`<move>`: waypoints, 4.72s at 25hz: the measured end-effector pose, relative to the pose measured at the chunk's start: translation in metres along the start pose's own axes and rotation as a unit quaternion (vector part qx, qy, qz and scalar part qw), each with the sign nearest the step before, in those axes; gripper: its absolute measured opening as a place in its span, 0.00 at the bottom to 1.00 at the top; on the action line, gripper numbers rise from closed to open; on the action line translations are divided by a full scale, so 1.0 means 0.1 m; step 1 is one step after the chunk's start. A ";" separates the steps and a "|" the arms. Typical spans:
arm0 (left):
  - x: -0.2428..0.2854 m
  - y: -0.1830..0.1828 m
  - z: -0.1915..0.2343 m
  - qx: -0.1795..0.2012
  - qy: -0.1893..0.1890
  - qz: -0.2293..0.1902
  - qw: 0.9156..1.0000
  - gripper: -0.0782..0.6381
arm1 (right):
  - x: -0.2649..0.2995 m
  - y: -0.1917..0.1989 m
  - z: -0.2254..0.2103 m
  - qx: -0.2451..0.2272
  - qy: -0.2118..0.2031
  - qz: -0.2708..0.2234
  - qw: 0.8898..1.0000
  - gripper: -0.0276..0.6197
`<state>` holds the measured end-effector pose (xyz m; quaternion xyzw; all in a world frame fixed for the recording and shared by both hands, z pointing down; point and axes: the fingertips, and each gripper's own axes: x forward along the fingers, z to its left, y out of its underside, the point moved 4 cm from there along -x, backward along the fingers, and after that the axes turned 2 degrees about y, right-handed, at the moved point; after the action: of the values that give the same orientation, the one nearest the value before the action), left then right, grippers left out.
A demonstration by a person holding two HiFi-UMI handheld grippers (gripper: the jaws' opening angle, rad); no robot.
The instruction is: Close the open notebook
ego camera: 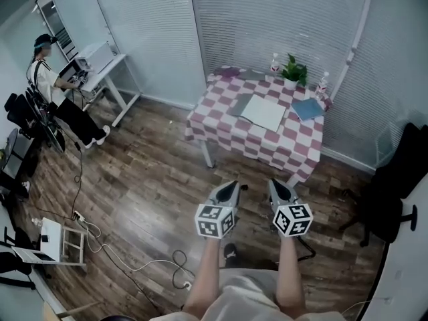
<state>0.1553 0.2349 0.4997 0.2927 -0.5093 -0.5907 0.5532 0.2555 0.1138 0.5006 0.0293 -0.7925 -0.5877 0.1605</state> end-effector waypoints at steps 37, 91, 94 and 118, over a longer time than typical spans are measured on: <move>2.11 -0.94 1.43 0.008 0.021 0.018 1.000 0.12 | 2.30 -0.92 -1.07 0.059 -0.017 -0.029 0.998 0.04; 5.03 -1.80 3.69 0.089 0.143 0.096 0.981 0.12 | 5.09 -1.26 -2.22 -0.036 0.151 0.058 0.986 0.05; 5.10 -1.66 3.75 0.089 0.168 0.115 0.975 0.12 | 5.16 -1.04 -2.19 -0.058 0.146 0.099 0.983 0.05; 5.07 -0.43 3.79 0.090 0.244 0.235 0.937 0.12 | 5.39 0.49 -1.65 -0.230 0.018 0.346 0.910 0.20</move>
<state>-0.3148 -0.1481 0.6880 0.3483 -0.4642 -0.3061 0.7546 -0.1999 -0.1499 0.7074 -0.2735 -0.5928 -0.6608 0.3703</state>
